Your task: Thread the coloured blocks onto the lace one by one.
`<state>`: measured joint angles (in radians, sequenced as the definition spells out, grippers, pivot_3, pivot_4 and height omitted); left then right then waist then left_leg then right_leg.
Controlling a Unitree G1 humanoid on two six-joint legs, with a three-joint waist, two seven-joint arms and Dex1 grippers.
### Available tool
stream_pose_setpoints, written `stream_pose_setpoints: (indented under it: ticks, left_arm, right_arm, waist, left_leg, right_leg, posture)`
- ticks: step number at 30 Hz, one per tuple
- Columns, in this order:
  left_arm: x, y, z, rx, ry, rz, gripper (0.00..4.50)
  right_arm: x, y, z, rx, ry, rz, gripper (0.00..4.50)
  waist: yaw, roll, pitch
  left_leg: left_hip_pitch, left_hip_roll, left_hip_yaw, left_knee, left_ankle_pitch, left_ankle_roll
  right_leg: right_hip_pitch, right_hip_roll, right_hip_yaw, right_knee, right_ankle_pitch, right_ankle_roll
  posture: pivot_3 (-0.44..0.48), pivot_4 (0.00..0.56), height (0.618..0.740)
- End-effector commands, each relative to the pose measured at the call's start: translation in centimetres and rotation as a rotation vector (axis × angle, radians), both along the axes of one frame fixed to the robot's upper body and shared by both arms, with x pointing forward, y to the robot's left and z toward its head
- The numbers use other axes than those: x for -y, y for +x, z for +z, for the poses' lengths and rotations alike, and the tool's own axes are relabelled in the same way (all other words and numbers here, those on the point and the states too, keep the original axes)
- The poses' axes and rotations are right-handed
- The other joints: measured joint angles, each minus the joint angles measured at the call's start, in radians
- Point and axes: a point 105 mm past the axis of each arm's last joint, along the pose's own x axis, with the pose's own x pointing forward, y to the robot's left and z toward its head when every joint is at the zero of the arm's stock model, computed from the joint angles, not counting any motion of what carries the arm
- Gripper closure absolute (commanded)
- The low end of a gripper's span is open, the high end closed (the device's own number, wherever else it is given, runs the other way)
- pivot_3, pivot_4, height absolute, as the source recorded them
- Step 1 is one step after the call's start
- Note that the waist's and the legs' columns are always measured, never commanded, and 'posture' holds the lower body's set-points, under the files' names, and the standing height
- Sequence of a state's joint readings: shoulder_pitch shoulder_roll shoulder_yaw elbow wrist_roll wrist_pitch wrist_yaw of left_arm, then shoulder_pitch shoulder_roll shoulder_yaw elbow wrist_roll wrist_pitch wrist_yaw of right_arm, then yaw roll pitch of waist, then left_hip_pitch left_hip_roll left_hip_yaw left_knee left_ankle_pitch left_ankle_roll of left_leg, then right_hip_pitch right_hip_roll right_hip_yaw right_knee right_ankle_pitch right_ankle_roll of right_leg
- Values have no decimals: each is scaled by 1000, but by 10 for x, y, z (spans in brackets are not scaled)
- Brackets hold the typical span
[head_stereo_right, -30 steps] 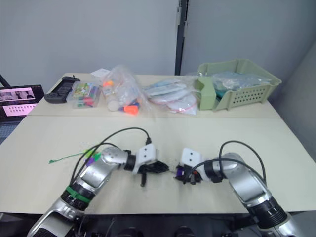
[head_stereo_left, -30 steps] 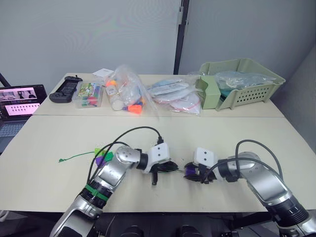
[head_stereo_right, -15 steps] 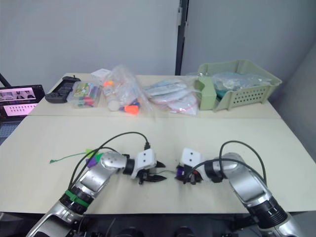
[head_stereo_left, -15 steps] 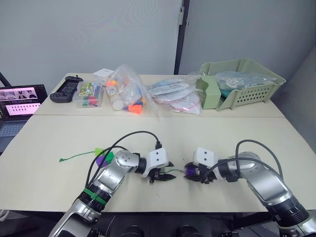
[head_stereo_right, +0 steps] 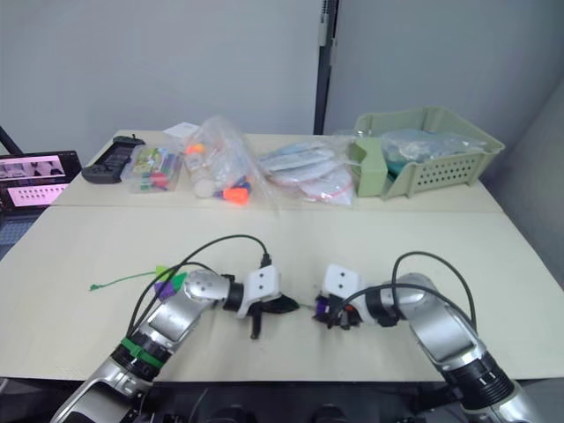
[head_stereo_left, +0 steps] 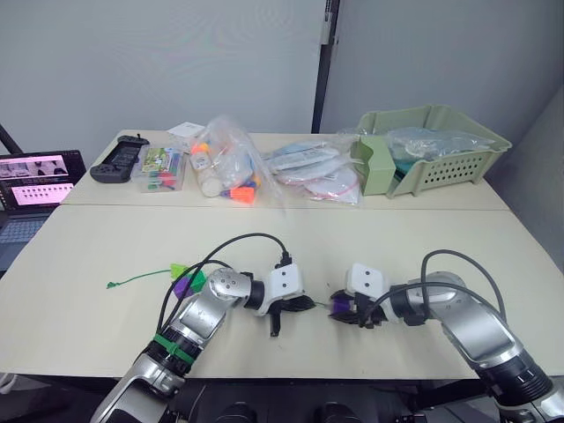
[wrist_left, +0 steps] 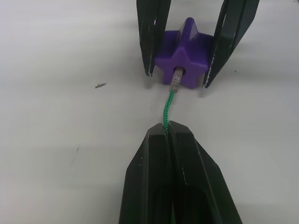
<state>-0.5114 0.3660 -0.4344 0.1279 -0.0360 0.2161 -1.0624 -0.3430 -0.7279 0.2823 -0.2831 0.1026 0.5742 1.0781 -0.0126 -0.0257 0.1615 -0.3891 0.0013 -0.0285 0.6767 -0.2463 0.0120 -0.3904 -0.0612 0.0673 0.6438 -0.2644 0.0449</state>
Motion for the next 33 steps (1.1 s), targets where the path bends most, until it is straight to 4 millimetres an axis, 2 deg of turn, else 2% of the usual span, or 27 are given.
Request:
stream_pose_setpoints:
  ticks: [1, 7, 13, 20, 23, 27, 32, 33]
  left_arm:
    - [9, -4, 8, 38, -7, -49, 4437]
    - [16, -4, 11, 48, -16, -62, 4437]
    - [35, -6, 20, 62, -55, -85, 4437]
    - [29, -6, 18, 58, -49, -72, 4437]
    - [20, -5, 25, 31, -70, -71, 3612]
    - [0, -1, 31, 36, -63, -46, 2295]
    - [-6, -6, 29, 4, -65, -52, 685]
    - [-5, -7, 28, -1, -67, -53, 685]
  right_arm:
    - [-8, -7, -8, -48, 6, 29, 3117]
    - [-12, -3, -6, -41, 7, 40, 3117]
    - [-16, -2, -6, -40, 8, 51, 3117]
    - [-15, -2, -6, -40, 6, 51, 3117]
    - [-15, -1, -4, -36, 9, 49, 3117]
    - [-19, -1, 1, -23, 17, 60, 3117]
    - [-25, -1, 5, -16, 26, 82, 3117]
    - [-26, -1, 4, -17, 26, 83, 3117]
  waist:
    - [0, 0, 0]
    - [-5, 0, 0]
    - [-7, 0, 0]
    - [-7, 0, 0]
    - [-9, 0, 0]
    - [-14, 0, 0]
    - [-15, 0, 0]
    - [-15, 0, 0]
  left_leg:
    - [0, 0, 0, 0, 0, 0]
    - [0, 1, 0, 0, 0, 0]
    - [0, 1, 0, 0, 0, 0]
    - [1, 1, 0, 0, 0, 0]
    - [1, 2, 0, 0, 0, 0]
    - [0, 2, 1, 0, 0, 0]
    - [0, 2, 1, -1, 0, 0]
    - [0, 2, 1, -1, 0, 0]
  right_leg:
    - [0, 0, 0, 0, 0, 0]
    - [0, 1, 0, 0, 0, 0]
    - [0, 1, 0, 0, 0, 0]
    - [0, 1, 0, 0, 0, 0]
    - [0, 1, 0, 0, 0, 0]
    - [-1, 2, 0, 1, 0, 0]
    - [-2, 1, 0, 1, 0, 0]
    - [-2, 1, 0, 1, 0, 0]
  posture:
    - [0, 150, 740]
    - [0, 150, 740]
    - [0, 150, 740]
    - [0, 150, 740]
    - [0, 150, 740]
    - [0, 150, 740]
    - [0, 150, 740]
    - [0, 150, 740]
